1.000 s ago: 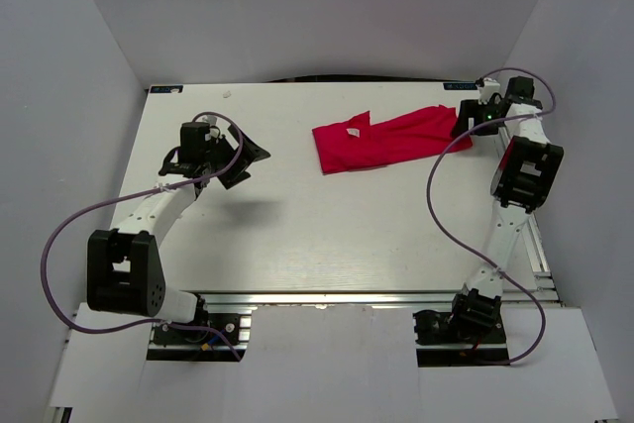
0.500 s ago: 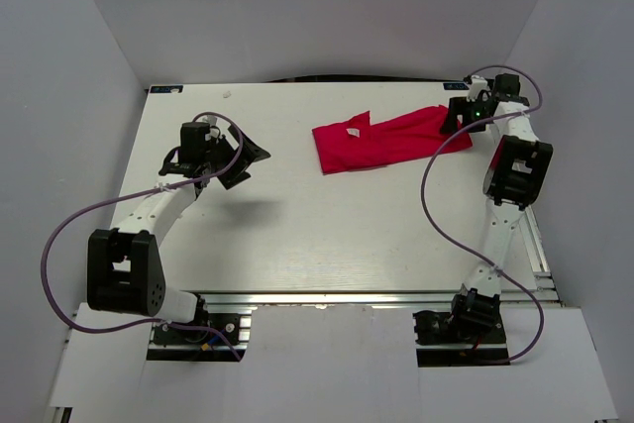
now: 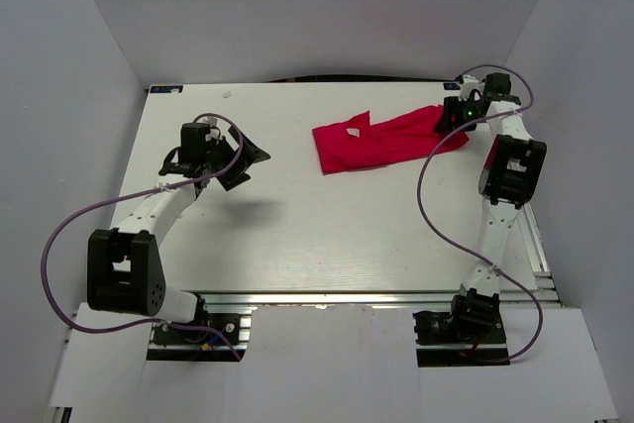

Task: Fold and stack the t-shirts
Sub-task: Grab one side of the 2/3 rectangular tshirt with right arm

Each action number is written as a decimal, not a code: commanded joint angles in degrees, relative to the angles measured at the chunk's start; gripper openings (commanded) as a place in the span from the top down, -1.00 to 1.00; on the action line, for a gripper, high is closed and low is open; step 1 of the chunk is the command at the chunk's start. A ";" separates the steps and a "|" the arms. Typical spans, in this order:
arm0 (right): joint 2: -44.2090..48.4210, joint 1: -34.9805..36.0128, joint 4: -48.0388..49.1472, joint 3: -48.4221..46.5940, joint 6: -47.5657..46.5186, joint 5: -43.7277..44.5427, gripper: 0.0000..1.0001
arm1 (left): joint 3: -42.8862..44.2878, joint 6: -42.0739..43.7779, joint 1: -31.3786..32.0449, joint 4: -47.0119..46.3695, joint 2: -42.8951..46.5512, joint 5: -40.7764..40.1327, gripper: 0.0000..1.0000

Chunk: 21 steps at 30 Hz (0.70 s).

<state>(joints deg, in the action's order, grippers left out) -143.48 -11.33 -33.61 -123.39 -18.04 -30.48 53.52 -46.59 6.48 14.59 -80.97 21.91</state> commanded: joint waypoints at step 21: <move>4.43 -0.79 3.36 2.36 3.80 1.04 0.78 | 0.80 -0.17 -0.15 0.70 2.39 0.32 -0.96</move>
<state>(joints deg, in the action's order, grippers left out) -143.26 -10.37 -32.38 -122.37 -15.05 -29.28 53.52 -46.59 6.48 15.00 -80.95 21.89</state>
